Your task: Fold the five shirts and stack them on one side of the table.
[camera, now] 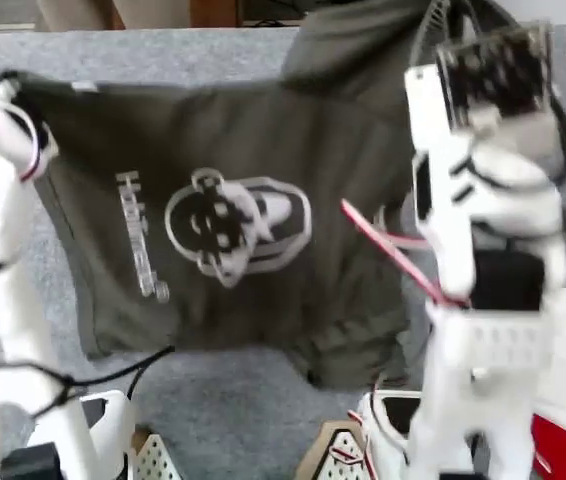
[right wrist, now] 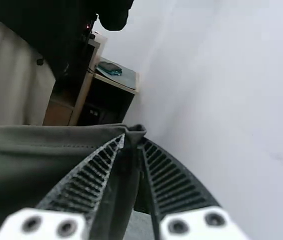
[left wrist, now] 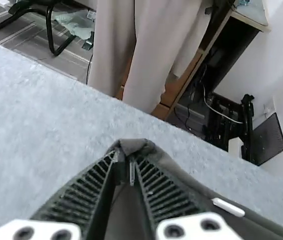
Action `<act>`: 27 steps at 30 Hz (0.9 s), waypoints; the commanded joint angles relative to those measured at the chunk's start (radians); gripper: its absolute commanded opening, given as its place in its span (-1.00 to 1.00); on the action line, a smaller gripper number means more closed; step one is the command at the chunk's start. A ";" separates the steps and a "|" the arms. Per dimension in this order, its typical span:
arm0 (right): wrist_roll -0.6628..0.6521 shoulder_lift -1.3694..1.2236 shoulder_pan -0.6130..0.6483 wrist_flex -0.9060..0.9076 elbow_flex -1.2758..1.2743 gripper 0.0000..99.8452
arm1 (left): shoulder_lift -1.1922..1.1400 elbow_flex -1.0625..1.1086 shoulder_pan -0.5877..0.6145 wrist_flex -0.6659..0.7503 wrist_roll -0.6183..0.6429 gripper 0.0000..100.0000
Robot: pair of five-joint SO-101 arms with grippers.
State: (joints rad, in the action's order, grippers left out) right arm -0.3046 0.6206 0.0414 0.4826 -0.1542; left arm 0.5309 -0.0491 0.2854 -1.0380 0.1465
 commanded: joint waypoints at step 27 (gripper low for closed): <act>-0.017 -0.486 0.044 0.651 0.562 -0.99 | -0.564 -0.454 -0.038 -0.316 -0.110 -0.96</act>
State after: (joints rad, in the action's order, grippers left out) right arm -0.3122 0.0315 0.0721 0.9889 0.3506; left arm -0.0460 -0.4266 0.2731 -1.2114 0.0729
